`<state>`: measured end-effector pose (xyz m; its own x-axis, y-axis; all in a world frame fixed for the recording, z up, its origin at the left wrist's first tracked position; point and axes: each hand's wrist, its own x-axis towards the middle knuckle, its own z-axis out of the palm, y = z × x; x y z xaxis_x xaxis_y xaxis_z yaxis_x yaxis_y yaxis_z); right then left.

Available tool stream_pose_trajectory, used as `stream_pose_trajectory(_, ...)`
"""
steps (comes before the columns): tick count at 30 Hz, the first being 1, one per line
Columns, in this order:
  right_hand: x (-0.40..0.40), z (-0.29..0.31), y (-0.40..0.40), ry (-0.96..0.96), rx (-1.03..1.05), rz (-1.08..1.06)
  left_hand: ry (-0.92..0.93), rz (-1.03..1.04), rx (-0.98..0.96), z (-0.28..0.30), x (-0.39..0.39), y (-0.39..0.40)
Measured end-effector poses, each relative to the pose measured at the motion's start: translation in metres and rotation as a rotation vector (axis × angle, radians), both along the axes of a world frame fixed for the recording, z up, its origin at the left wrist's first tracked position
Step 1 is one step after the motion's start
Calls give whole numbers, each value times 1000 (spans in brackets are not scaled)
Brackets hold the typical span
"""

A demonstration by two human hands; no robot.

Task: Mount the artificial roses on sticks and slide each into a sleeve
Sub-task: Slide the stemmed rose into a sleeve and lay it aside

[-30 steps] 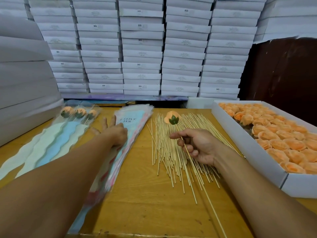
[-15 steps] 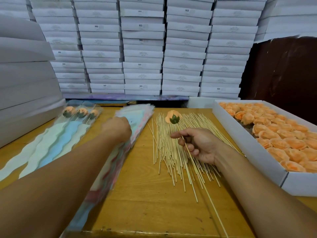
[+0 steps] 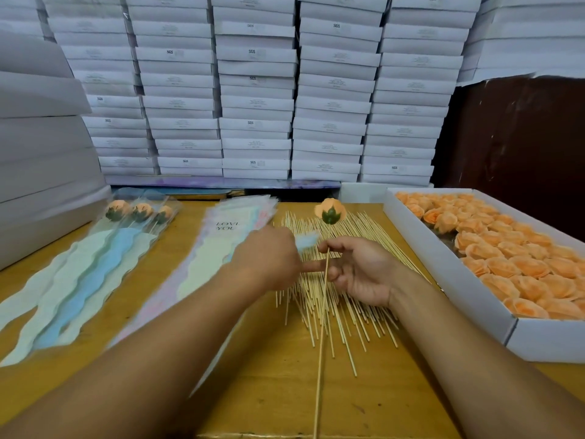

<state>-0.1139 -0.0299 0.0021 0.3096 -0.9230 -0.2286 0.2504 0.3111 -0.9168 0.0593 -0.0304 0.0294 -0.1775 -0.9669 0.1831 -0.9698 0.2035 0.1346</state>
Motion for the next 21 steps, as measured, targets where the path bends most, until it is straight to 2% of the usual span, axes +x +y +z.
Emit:
stream_pose_trajectory(3, -2, 0, 1, -47, 16, 26, -133, -75, -93, -7, -16, 26)
stream_pose_trajectory(5, -1, -1, 0, -7, 14, -8, -147, -107, -92, -13, -24, 38)
stream_pose_trajectory(9, 1, -3, -2, 61, 20, -79, -9, -183, -25, -11, -26, 46)
stream_pose_trajectory(13, -1, -1, -1, 60, 15, -60, 157, -130, 95, -3, -14, 36)
stream_pose_trajectory(16, -2, 3, 2, 25, -3, -12, 460, 33, 92, 0, -2, 20)
stream_pose_trajectory(18, -3, 4, 5, 13, -8, 16, 771, 135, 143, 1, 3, 9)
stream_pose_trajectory(19, -2, 5, 6, 21, -13, 34, 974, 179, 223, 2, 6, 2)
stream_pose_trajectory(21, -2, 6, 8, 50, -25, 72, 1435, 209, 513, 5, 13, -12)
